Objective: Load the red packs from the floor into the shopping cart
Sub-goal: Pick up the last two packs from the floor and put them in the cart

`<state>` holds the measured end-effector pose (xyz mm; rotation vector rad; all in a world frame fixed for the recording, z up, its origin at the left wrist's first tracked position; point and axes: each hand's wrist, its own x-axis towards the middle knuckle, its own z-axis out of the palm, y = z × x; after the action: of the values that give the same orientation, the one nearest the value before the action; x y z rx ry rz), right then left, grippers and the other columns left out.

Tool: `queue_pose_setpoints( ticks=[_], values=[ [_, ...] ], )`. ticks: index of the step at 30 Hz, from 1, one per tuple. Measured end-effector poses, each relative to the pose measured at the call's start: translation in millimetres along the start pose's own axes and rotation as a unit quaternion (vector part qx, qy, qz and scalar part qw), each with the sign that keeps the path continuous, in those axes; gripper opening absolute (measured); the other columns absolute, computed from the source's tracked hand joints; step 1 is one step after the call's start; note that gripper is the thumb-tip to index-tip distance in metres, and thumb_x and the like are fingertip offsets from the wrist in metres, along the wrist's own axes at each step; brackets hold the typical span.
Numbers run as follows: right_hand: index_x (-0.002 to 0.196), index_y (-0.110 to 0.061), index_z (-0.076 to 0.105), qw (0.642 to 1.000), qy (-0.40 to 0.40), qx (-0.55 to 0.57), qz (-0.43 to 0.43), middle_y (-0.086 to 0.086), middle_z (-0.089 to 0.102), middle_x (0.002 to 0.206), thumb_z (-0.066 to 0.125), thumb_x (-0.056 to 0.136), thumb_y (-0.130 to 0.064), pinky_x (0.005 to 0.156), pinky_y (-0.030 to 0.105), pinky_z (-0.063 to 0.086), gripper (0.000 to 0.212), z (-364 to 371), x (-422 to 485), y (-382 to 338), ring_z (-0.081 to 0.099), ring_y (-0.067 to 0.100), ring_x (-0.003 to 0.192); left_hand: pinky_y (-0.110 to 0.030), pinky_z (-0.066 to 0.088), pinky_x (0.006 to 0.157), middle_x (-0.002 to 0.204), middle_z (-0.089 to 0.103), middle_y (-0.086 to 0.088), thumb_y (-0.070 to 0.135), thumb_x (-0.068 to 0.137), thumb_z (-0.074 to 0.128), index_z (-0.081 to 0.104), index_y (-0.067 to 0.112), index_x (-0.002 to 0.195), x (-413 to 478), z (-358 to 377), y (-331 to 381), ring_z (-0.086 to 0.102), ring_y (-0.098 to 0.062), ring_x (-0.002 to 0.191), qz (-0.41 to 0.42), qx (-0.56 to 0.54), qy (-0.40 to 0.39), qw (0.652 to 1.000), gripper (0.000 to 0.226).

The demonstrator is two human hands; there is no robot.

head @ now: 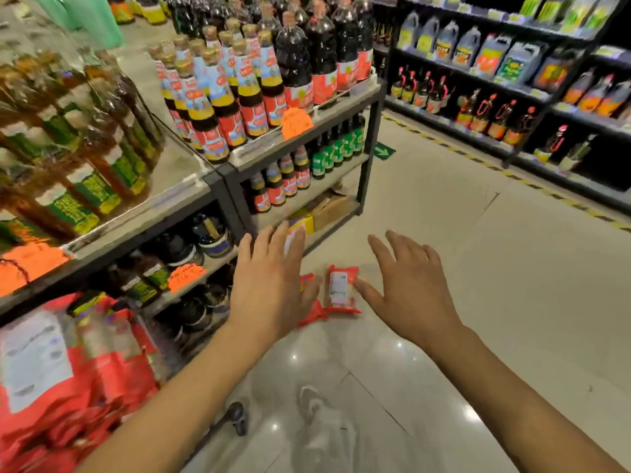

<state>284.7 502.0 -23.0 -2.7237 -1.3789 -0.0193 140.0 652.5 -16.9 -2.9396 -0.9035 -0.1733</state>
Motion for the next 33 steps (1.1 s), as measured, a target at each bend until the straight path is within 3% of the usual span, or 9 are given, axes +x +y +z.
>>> queue_pose_setpoints(
  ticks=[8, 16, 20, 23, 26, 28, 29, 32, 33],
  values=[
    [0.148, -0.022, 0.042, 0.991, -0.120, -0.051, -0.019, 0.011, 0.050, 0.149, 0.049, 0.090, -0.059, 0.108, 0.052, 0.036, 0.070, 165, 187, 50, 0.048, 0.033, 0.134, -0.054, 0.035, 0.111, 0.146, 0.051, -0.015, 0.058, 0.088, 0.042, 0.045, 0.013, 0.145, 154, 204, -20, 0.047, -0.037, 0.133, -0.058, -0.045, -0.116, 0.991, 0.072],
    [0.151, -0.019, 0.034, 0.942, -0.321, 0.085, 0.055, 0.007, 0.048, 0.148, 0.046, 0.095, -0.056, 0.101, 0.042, 0.039, 0.068, 485, 274, 113, 0.048, 0.031, 0.130, -0.048, 0.049, 0.096, 0.137, 0.060, -0.017, 0.062, 0.083, 0.033, 0.050, 0.009, 0.142, 220, 515, -36, 0.058, -0.038, 0.120, -0.188, -0.090, -0.239, 0.948, 0.081],
    [0.150, -0.010, 0.033, 0.840, -0.409, 0.284, 0.215, 0.006, 0.049, 0.143, 0.063, 0.093, -0.040, 0.094, 0.032, 0.039, 0.071, 641, 299, 147, 0.049, 0.029, 0.131, -0.039, 0.042, 0.104, 0.147, 0.050, -0.016, 0.049, 0.095, 0.056, 0.032, 0.015, 0.155, 228, 683, -38, 0.052, -0.033, 0.130, -0.373, -0.283, -0.308, 0.828, 0.073],
    [0.148, -0.009, 0.031, 0.805, -0.402, 0.331, 0.285, 0.010, 0.056, 0.136, 0.067, 0.091, -0.035, 0.081, 0.021, 0.040, 0.072, 745, 317, 165, 0.060, 0.028, 0.113, -0.039, 0.050, 0.098, 0.132, 0.061, -0.024, 0.031, 0.087, 0.076, 0.048, 0.001, 0.142, 224, 798, -46, 0.063, -0.031, 0.116, -0.491, -0.412, -0.278, 0.716, 0.069],
    [0.111, -0.007, 0.042, 0.784, -0.364, 0.374, 0.336, 0.003, 0.061, 0.092, 0.064, 0.095, -0.015, 0.052, 0.002, 0.042, 0.027, 829, 331, 173, 0.057, 0.015, 0.074, -0.048, 0.057, 0.092, 0.123, 0.067, -0.021, 0.049, 0.062, 0.093, 0.058, -0.002, 0.129, 200, 935, -72, 0.068, -0.036, 0.108, -0.544, -0.441, -0.225, 0.677, 0.090],
    [0.118, 0.010, 0.045, 0.770, -0.344, 0.410, 0.347, 0.015, 0.064, 0.091, 0.073, 0.089, -0.023, 0.056, 0.020, 0.056, 0.052, 870, 338, 172, 0.062, 0.022, 0.069, -0.047, 0.063, 0.077, 0.112, 0.074, -0.018, 0.071, 0.033, 0.091, 0.066, 0.004, 0.116, 182, 1020, -89, 0.073, -0.033, 0.093, -0.568, -0.463, -0.195, 0.652, 0.110],
    [0.121, 0.011, 0.048, 0.757, -0.324, 0.444, 0.354, 0.016, 0.068, 0.085, 0.076, 0.084, -0.026, 0.054, 0.030, 0.059, 0.060, 884, 341, 170, 0.065, 0.023, 0.062, -0.042, 0.063, 0.070, 0.104, 0.076, -0.016, 0.073, 0.028, 0.089, 0.068, 0.006, 0.110, 178, 1038, -93, 0.074, -0.031, 0.087, -0.577, -0.470, -0.182, 0.643, 0.108],
    [0.094, 0.000, 0.060, 0.754, -0.257, 0.471, 0.379, -0.002, 0.068, 0.052, 0.071, 0.085, 0.002, 0.037, 0.017, 0.048, 0.015, 903, 346, 160, 0.062, 0.011, 0.040, -0.038, 0.062, 0.071, 0.097, 0.076, -0.008, 0.070, 0.026, 0.089, 0.069, 0.010, 0.107, 186, 1014, -87, 0.074, -0.026, 0.085, -0.603, -0.468, -0.162, 0.625, 0.103],
    [0.089, -0.005, 0.060, 0.751, -0.227, 0.475, 0.399, -0.003, 0.069, 0.054, 0.072, 0.083, 0.004, 0.039, 0.016, 0.048, 0.017, 900, 345, 158, 0.063, 0.013, 0.044, -0.040, 0.063, 0.075, 0.097, 0.076, -0.007, 0.066, 0.026, 0.090, 0.068, 0.011, 0.107, 185, 1006, -85, 0.074, -0.025, 0.086, -0.610, -0.474, -0.158, 0.615, 0.101]
  ],
)
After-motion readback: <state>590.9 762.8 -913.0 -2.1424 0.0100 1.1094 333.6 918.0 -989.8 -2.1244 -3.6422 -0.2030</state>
